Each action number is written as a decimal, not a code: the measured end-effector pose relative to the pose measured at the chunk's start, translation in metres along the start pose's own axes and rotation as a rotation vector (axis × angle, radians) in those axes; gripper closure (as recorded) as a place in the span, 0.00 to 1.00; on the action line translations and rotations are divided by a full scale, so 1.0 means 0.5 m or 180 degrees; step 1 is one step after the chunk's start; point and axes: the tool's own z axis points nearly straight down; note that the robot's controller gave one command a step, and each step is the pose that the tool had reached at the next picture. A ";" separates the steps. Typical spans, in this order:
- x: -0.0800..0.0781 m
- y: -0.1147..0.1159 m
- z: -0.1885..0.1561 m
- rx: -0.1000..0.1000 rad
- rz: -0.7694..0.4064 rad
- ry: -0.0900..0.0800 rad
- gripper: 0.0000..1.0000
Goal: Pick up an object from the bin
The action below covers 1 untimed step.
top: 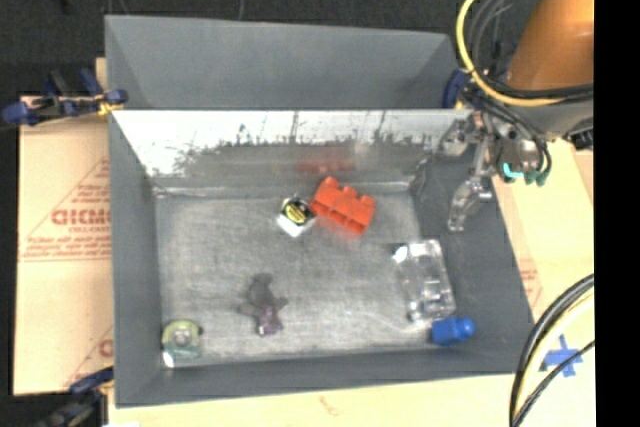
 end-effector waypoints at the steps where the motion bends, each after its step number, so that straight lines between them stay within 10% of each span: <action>1: -0.084 0.047 0.234 -0.0005 -0.0972 -0.0012 0.00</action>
Offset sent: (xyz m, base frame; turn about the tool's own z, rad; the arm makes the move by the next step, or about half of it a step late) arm 0.0411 0.0236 -0.1150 -0.3068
